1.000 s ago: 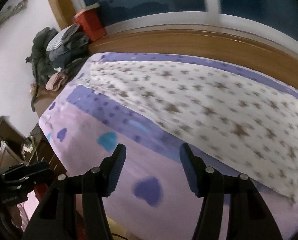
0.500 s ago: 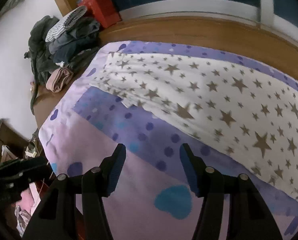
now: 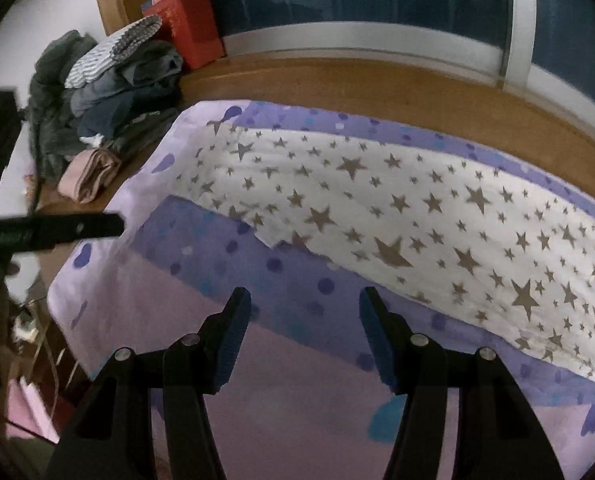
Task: Fold clothes
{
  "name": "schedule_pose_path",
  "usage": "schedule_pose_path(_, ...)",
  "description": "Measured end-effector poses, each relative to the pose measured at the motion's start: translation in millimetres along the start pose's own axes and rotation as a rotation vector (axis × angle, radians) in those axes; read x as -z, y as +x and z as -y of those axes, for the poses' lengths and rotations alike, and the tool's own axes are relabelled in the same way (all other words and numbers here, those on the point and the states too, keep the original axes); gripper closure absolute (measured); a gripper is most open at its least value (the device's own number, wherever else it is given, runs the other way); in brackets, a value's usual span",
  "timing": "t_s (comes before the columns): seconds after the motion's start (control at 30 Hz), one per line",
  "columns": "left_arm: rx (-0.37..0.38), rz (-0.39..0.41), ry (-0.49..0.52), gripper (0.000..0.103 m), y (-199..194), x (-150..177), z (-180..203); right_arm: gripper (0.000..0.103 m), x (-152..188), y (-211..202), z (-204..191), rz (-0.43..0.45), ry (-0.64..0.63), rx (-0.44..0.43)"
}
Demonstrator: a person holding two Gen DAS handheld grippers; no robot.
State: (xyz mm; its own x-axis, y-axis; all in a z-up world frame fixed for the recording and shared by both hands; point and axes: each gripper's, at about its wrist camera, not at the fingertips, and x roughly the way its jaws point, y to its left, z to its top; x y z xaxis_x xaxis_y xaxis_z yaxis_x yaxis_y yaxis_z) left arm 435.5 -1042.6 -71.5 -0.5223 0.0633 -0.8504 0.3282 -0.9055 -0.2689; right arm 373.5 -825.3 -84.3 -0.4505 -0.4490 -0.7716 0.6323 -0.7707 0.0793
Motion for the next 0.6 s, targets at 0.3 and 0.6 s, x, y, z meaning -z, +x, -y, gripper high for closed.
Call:
schedule_pose_path(0.3,0.142,-0.084,0.181,0.063,31,-49,-58,0.046,-34,33,-70,0.014,0.115,0.165)
schedule_pose_path(0.6,0.224,-0.101,0.17,0.063,55,-60,-100,0.046,-62,96,-129,-0.03,0.017,0.197)
